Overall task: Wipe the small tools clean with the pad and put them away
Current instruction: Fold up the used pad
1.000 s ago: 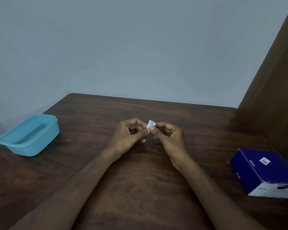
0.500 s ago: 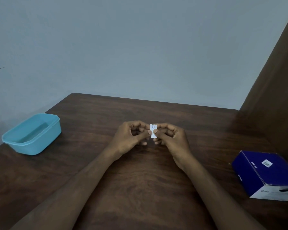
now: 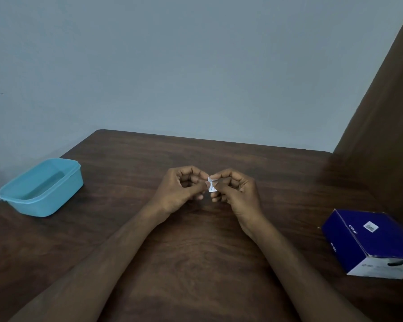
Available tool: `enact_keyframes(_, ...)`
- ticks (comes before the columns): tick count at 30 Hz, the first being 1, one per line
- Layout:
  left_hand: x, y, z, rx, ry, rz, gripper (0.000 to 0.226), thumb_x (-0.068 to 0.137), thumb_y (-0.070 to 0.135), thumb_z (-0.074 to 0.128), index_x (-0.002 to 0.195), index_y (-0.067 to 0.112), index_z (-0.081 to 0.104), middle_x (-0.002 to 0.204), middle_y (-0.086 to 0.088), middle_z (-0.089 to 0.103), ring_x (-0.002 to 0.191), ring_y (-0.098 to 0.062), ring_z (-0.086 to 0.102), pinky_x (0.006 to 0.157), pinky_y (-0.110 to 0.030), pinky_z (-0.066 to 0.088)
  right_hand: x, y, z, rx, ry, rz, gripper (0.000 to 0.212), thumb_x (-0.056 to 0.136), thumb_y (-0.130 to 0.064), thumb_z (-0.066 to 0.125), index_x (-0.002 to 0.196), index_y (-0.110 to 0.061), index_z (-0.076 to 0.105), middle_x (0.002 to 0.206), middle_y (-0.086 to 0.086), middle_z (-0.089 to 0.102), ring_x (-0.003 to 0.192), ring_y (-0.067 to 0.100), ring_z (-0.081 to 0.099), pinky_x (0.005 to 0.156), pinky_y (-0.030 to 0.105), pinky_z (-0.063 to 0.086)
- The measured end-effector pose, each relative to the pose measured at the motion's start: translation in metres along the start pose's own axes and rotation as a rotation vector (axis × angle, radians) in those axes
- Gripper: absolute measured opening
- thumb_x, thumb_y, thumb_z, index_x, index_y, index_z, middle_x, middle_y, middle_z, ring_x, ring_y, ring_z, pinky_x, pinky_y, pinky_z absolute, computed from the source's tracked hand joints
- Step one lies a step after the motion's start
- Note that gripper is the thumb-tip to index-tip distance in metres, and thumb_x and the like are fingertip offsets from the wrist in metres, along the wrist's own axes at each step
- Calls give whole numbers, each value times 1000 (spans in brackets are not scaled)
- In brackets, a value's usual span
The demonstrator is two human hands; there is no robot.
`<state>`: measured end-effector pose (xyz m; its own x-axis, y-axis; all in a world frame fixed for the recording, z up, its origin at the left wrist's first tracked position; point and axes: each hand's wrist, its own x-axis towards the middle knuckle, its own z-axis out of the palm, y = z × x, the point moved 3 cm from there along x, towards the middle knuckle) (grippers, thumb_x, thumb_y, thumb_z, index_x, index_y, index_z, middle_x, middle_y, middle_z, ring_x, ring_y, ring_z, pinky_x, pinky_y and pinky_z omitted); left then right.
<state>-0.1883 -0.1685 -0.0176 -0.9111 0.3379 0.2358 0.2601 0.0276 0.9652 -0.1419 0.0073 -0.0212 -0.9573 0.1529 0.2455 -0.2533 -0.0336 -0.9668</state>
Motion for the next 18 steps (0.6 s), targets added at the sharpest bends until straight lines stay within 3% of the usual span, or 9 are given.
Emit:
enact_keyframes(6,-2,1,0,16,10,25,11,97,-1,73,98,6,81,91,-20,78,81,-23,77,72,-28,63,-2,-2,-2,-2,34,10,17,92,11,66,87,-1,78,84,19,78,69,29,74,65,39,62)
enact_keyframes(9,-3,3,1,-13,0,14,13,103,4,67,98,1,79,95,-16,80,89,-25,79,78,-34,66,-4,-6,-3,-10,33,-7,17,96,1,68,85,-2,80,87,18,79,73,35,76,70,44,65)
enact_keyframes(13,-3,2,0,34,19,30,16,95,19,81,92,3,79,95,-14,81,94,-34,79,85,-41,67,-3,-5,0,-105,70,-26,15,92,-14,83,79,-6,79,79,13,79,72,32,79,70,41,65)
enact_keyframes(16,-1,0,-2,93,9,49,16,91,19,86,105,14,81,99,-6,82,97,-29,79,88,-35,64,-3,-4,1,-85,69,-20,6,87,-11,87,91,-9,82,79,11,80,76,30,80,74,40,66)
enact_keyframes(18,0,-1,-2,90,-8,50,23,90,16,87,112,16,80,101,-4,82,99,-26,79,88,-30,62,-4,-5,0,-60,71,-11,20,86,-5,86,105,-9,79,79,13,80,77,30,80,77,42,67)
